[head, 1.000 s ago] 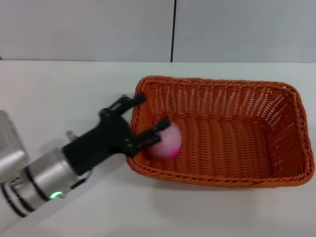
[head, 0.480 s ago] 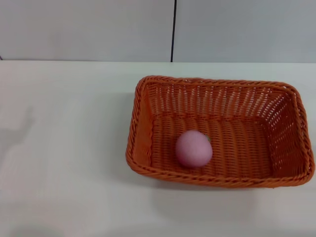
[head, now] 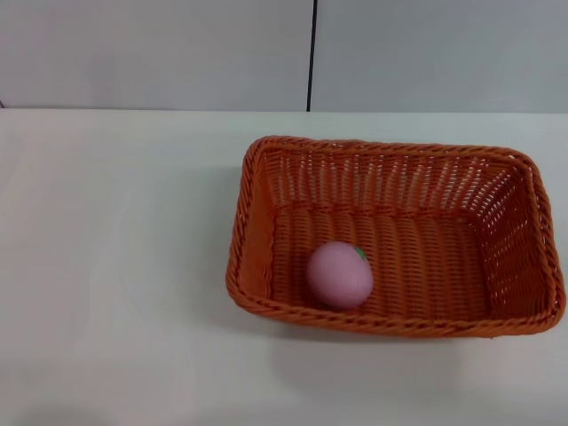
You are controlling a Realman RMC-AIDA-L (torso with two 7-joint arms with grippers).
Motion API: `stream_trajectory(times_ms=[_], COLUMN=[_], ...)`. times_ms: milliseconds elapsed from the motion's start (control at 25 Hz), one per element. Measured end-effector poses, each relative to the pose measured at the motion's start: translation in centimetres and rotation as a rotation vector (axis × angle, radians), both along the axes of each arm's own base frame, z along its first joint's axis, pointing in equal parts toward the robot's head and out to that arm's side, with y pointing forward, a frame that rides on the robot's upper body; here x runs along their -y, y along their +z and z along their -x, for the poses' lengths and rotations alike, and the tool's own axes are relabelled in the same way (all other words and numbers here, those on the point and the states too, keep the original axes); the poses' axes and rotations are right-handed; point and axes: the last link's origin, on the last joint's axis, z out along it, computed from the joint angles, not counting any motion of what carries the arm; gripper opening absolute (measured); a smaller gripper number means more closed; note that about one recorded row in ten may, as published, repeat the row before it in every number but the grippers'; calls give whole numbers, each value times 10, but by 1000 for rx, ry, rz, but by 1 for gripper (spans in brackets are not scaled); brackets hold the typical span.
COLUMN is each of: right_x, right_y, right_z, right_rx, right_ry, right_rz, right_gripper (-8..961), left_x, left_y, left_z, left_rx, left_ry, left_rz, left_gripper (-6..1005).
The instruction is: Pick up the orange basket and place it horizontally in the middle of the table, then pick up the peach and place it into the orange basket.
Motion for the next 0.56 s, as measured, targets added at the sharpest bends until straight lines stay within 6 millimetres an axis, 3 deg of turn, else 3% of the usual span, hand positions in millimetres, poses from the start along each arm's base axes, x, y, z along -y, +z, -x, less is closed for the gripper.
stream_trajectory(times_ms=[560], right_x=[-15], right_y=[-7], right_z=[0], right_rx=[47], right_ry=[-56], right_rz=[37], right_gripper=[582], left_x=[-2], left_y=[7], left_z=[-2], left_rx=[-35], left_ry=[-6], left_rz=[-43], left_gripper=[842])
